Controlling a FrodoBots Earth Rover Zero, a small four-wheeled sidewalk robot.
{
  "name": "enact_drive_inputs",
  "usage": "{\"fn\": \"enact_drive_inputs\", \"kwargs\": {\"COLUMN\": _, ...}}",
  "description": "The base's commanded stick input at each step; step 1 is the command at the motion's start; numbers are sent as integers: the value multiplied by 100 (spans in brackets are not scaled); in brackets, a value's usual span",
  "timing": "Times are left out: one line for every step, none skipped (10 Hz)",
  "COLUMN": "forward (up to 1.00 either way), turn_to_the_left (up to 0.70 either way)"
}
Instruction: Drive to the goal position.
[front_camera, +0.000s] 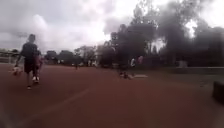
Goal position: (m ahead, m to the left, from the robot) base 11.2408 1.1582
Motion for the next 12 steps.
{"fn": "enact_drive_inputs", "kwargs": {"forward": 85, "turn_to_the_left": 0}}
{"fn": "enact_drive_inputs", "kwargs": {"forward": 85, "turn_to_the_left": 0}}
{"fn": "enact_drive_inputs", "kwargs": {"forward": 85, "turn_to_the_left": 0}}
{"fn": "enact_drive_inputs", "kwargs": {"forward": 85, "turn_to_the_left": 0}}
{"fn": "enact_drive_inputs", "kwargs": {"forward": 85, "turn_to_the_left": 0}}
{"fn": "enact_drive_inputs", "kwargs": {"forward": 85, "turn_to_the_left": 0}}
{"fn": "enact_drive_inputs", "kwargs": {"forward": 85, "turn_to_the_left": 0}}
{"fn": "enact_drive_inputs", "kwargs": {"forward": 85, "turn_to_the_left": 0}}
{"fn": "enact_drive_inputs", "kwargs": {"forward": 85, "turn_to_the_left": 0}}
{"fn": "enact_drive_inputs", "kwargs": {"forward": 85, "turn_to_the_left": 0}}
{"fn": "enact_drive_inputs", "kwargs": {"forward": 85, "turn_to_the_left": 0}}
{"fn": "enact_drive_inputs", "kwargs": {"forward": 85, "turn_to_the_left": 0}}
